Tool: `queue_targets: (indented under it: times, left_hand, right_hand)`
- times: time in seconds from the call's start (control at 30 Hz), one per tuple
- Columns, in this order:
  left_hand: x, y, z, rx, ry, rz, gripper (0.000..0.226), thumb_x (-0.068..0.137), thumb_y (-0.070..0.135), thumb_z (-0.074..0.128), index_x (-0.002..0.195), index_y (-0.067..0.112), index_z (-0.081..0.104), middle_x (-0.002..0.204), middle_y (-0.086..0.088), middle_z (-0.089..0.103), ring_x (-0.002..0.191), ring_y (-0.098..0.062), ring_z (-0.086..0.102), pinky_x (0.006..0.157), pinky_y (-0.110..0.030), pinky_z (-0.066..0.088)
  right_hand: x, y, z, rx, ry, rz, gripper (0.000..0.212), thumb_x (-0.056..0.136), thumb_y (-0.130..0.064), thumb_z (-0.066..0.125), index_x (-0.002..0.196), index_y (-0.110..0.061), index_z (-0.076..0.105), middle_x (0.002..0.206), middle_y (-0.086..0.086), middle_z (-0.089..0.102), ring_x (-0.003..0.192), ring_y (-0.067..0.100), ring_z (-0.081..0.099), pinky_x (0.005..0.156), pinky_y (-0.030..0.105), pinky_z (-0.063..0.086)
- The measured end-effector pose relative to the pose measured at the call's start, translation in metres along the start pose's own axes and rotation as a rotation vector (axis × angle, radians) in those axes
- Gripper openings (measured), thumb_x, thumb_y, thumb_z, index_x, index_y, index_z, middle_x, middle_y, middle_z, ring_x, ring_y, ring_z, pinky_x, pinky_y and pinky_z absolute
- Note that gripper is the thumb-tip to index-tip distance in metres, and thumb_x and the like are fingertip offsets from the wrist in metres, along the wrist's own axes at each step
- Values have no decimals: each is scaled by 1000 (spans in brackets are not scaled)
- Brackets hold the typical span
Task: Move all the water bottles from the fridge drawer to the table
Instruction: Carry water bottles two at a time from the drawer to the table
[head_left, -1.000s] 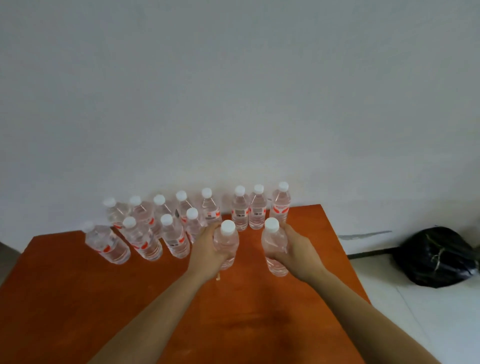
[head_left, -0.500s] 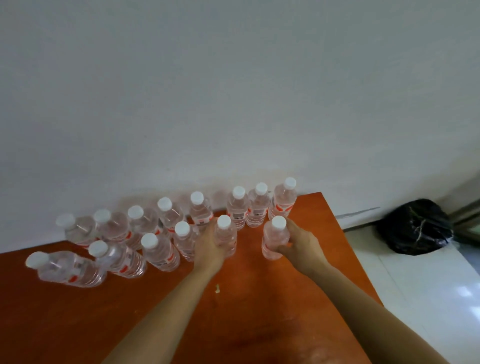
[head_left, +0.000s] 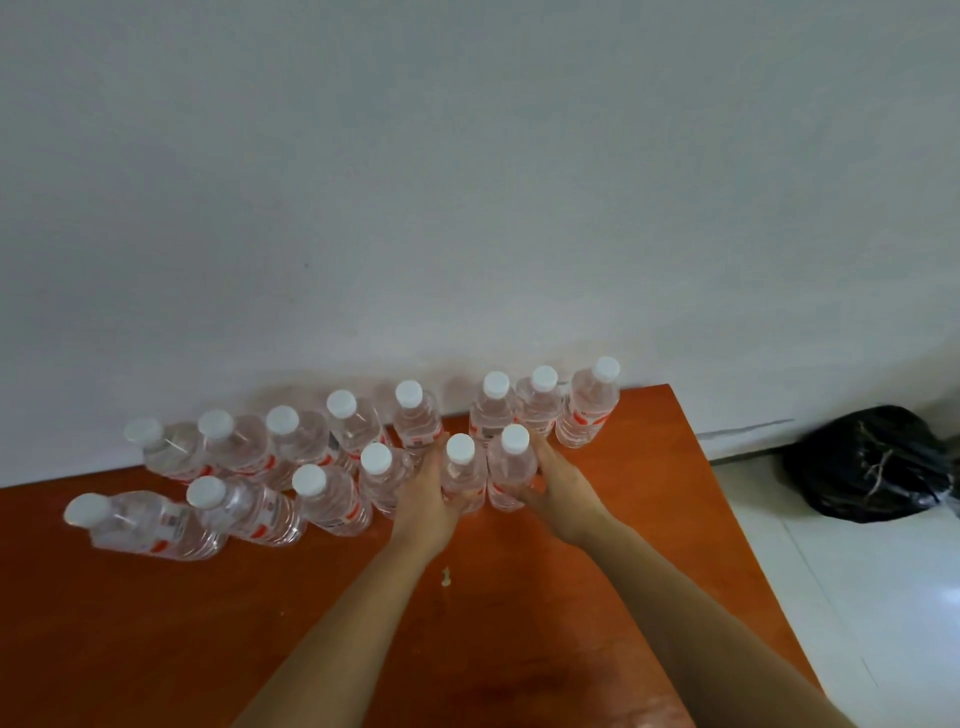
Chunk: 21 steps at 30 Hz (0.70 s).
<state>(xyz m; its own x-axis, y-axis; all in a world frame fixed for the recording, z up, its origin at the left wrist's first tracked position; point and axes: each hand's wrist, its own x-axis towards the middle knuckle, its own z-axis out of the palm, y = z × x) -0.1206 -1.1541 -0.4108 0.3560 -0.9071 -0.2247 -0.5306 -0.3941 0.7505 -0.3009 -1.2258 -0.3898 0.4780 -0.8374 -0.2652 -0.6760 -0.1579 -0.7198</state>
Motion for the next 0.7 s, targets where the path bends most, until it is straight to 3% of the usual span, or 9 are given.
queue_targets:
  times: [0.17, 0.27, 0.33, 0.47, 0.6, 0.7]
  left_hand:
    - [-10, 6, -4, -5, -2, 33, 70, 87, 47, 69, 146, 34, 34, 143, 7, 55, 132, -21, 52, 105, -52, 47]
    - [-21, 18, -17, 3, 25, 108, 76, 90, 55, 61, 153, 32, 25, 154, 8, 41, 141, -16, 40, 111, -50, 40]
    - [-29, 27, -32, 36, 31, 182, 75, 93, 59, 53, 155, 31, 21, 158, 8, 34, 142, -14, 36, 114, -46, 37]
    - [-43, 47, -67, 309, 106, 388, 66, 100, 61, 28, 157, 27, 20, 163, 4, 23, 149, -20, 23, 118, -43, 24]
    - [-51, 76, -77, 466, 212, 500, 73, 97, 63, 6, 157, 24, 19, 166, -2, 9, 153, -23, 7, 123, -45, 11]
    - [-55, 110, -67, 523, 213, 585, 73, 97, 63, 1, 158, 24, 13, 166, -3, 1, 153, -24, -1, 123, -51, 9]
  right_hand:
    - [-13, 2, -1, -33, 19, -1, 88, 89, -35, 68, 153, -47, 9, 153, -5, 43, 138, 25, 45, 107, 54, 45]
    - [-19, -6, -7, 16, 5, -26, 90, 87, -28, 66, 154, -46, 8, 153, -4, 43, 136, 24, 48, 107, 52, 46]
    - [-26, -17, -16, 21, 47, -73, 80, 93, -30, 58, 154, -47, 8, 154, -3, 41, 129, 18, 53, 105, 48, 48]
    - [-46, -41, -42, -97, 407, -88, 56, 104, -44, 38, 155, -32, 18, 162, 1, 24, 135, 24, 48, 100, 42, 48]
    - [-84, -56, -70, -305, 737, -59, 61, 103, -55, 32, 156, -29, 15, 166, 2, 7, 151, 25, 20, 116, 43, 29]
    - [-126, -45, -92, -449, 848, -15, 65, 103, -54, 32, 158, -24, 14, 167, 8, -3, 154, 26, 1, 122, 47, 13]
